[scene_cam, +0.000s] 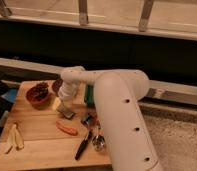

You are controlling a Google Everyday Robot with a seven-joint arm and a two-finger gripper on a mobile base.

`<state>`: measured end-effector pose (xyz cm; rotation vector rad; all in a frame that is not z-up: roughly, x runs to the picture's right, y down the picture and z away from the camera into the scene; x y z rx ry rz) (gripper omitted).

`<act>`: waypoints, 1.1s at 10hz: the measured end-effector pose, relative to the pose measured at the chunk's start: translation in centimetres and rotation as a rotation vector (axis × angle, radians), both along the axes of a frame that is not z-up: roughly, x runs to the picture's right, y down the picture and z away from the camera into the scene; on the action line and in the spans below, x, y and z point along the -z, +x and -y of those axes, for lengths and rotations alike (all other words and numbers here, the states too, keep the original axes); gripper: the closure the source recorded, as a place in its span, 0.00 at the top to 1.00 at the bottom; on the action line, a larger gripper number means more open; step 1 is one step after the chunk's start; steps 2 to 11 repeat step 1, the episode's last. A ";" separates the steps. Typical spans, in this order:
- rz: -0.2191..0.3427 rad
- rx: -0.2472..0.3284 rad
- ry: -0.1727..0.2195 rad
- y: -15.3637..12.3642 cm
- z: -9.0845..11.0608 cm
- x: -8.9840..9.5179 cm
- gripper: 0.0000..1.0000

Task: Place eraser in table surface

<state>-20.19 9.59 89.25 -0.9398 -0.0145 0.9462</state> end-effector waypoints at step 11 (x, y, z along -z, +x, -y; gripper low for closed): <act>-0.002 0.000 0.000 0.1 0.0 -0.1 0.74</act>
